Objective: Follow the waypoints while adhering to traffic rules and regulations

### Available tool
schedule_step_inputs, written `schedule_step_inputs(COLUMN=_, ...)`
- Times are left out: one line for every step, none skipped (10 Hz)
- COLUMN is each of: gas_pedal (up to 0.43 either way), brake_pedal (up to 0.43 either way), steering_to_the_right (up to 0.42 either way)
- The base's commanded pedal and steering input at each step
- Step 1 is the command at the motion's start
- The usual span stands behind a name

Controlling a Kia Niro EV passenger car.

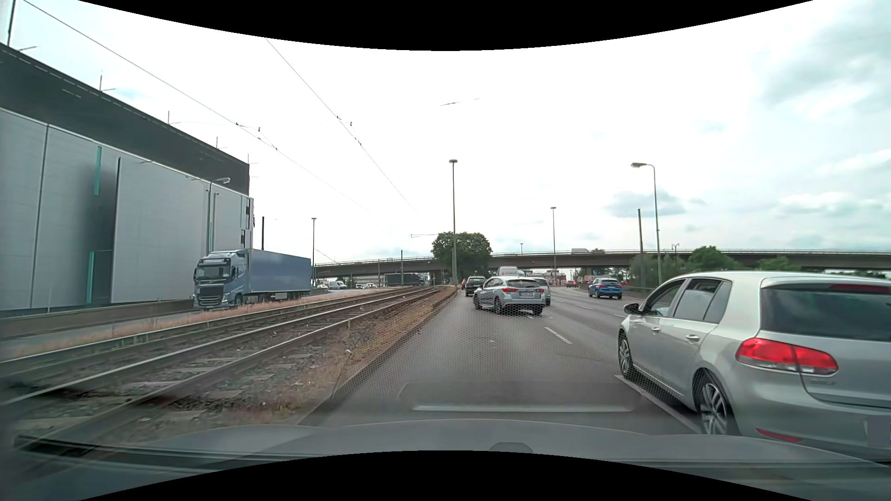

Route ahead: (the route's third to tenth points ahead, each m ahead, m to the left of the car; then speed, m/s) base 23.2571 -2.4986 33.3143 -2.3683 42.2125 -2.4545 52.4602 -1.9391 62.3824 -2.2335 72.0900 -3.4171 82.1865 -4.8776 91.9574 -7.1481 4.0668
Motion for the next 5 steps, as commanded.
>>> schedule_step_inputs(gas_pedal=0.169, brake_pedal=0.000, steering_to_the_right=0.001)
schedule_step_inputs(gas_pedal=0.169, brake_pedal=0.000, steering_to_the_right=0.001)
schedule_step_inputs(gas_pedal=0.169, brake_pedal=0.000, steering_to_the_right=0.001)
schedule_step_inputs(gas_pedal=0.169, brake_pedal=0.000, steering_to_the_right=0.001)
schedule_step_inputs(gas_pedal=0.169, brake_pedal=0.000, steering_to_the_right=0.001)
